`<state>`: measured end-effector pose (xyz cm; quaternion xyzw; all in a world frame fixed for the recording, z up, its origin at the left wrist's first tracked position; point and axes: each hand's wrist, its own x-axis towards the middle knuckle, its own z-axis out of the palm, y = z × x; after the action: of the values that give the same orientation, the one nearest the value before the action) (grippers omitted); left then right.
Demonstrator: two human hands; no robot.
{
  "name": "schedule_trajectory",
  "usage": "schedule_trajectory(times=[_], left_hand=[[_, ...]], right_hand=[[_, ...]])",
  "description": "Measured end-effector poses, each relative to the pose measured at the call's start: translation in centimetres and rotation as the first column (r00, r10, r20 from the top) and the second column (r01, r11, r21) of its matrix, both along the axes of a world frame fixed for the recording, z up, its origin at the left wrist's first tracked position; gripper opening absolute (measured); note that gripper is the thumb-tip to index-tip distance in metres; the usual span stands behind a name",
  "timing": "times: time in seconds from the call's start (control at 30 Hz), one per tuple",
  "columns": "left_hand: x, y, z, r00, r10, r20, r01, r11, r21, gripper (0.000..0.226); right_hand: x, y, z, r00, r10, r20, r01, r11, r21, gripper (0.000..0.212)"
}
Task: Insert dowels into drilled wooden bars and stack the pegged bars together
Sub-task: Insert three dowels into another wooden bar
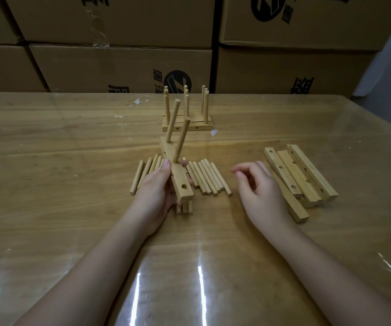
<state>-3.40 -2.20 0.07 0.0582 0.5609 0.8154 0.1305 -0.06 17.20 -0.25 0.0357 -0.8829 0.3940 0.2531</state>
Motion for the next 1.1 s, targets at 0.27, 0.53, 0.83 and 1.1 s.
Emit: schedule_trajectory(times=[0.27,0.53,0.83,1.1], left_hand=[[0.0,0.0,0.0,1.000,-0.006,0.000,0.006,0.999,0.054,0.042],[-0.2,0.0,0.0,1.000,-0.012,-0.004,0.012,1.000,0.028,0.037],[-0.4,0.0,-0.3,1.000,-0.013,-0.011,0.013,1.000,0.027,0.038],[-0.6,-0.2,-0.4,1.000,-0.022,-0.005,0.023,0.998,0.062,0.039]], right_hand=[[-0.6,0.2,-0.8,0.963,-0.015,0.268,-0.060,0.960,0.272,0.041],[-0.8,0.2,-0.9,0.973,-0.075,0.216,0.003,0.949,0.314,0.037],[-1.1,0.8,-1.3,0.944,-0.226,0.242,0.136,0.931,0.340,0.035],[-0.7,0.5,-0.5,0.982,0.067,0.179,-0.049,0.994,-0.099,0.029]])
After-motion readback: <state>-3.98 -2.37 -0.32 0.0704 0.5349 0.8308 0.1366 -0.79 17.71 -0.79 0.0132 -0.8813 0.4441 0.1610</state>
